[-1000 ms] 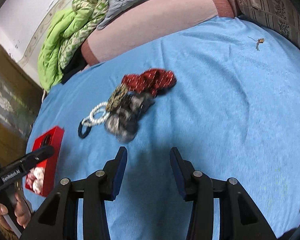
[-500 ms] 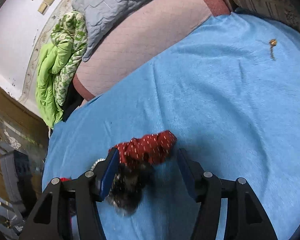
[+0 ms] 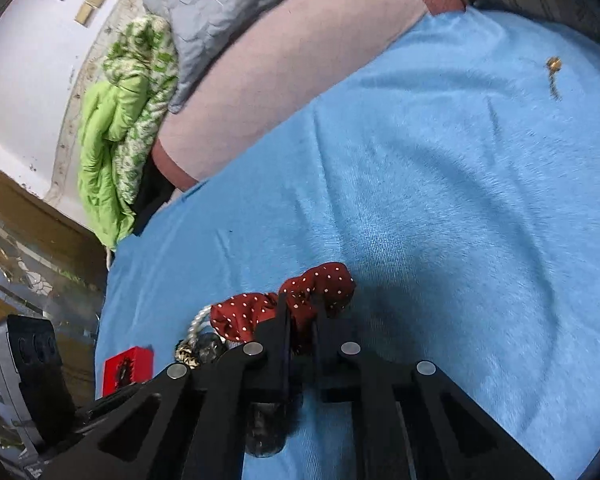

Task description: Organize jewelry

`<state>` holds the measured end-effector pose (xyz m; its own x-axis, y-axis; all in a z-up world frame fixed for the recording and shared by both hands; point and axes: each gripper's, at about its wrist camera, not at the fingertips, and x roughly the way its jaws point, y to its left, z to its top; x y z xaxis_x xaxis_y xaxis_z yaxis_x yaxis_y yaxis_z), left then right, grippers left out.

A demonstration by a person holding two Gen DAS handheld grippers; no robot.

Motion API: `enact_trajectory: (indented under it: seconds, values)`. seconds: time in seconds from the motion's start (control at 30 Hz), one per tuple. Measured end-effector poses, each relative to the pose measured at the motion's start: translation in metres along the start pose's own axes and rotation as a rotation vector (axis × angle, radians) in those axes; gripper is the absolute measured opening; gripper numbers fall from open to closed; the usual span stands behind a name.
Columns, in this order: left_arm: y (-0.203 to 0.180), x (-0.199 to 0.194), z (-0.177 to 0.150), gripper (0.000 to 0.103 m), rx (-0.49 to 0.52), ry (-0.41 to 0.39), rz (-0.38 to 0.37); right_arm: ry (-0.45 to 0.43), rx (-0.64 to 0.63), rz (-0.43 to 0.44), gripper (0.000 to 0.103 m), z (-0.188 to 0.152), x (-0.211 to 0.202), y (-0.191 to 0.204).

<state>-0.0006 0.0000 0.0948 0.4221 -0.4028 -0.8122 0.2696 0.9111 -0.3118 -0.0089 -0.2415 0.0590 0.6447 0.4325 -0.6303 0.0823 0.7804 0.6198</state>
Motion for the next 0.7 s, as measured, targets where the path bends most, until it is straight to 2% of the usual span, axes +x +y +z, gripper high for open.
enact_trajectory:
  seconds: [0.2, 0.33, 0.4, 0.53, 0.7]
  values:
    - [0.004, -0.054, -0.024, 0.012, -0.026, -0.054, -0.071, -0.060, -0.061, -0.011, 0.010, -0.017, -0.046, 0.022]
    - [0.017, -0.075, -0.043, 0.012, -0.083, -0.064, -0.209, -0.076, -0.113, -0.003, 0.009, -0.034, -0.071, 0.038]
    - [0.027, -0.076, -0.054, 0.012, -0.109, -0.059, -0.170, -0.066, -0.137, -0.013, 0.010, -0.047, -0.077, 0.043]
    - [0.063, -0.072, -0.073, 0.014, -0.201, -0.030, 0.027, -0.044, -0.166, -0.077, 0.010, -0.069, -0.079, 0.042]
    - [0.090, -0.089, -0.084, 0.019, -0.240, -0.077, 0.104, -0.022, -0.159, -0.115, 0.010, -0.087, -0.080, 0.033]
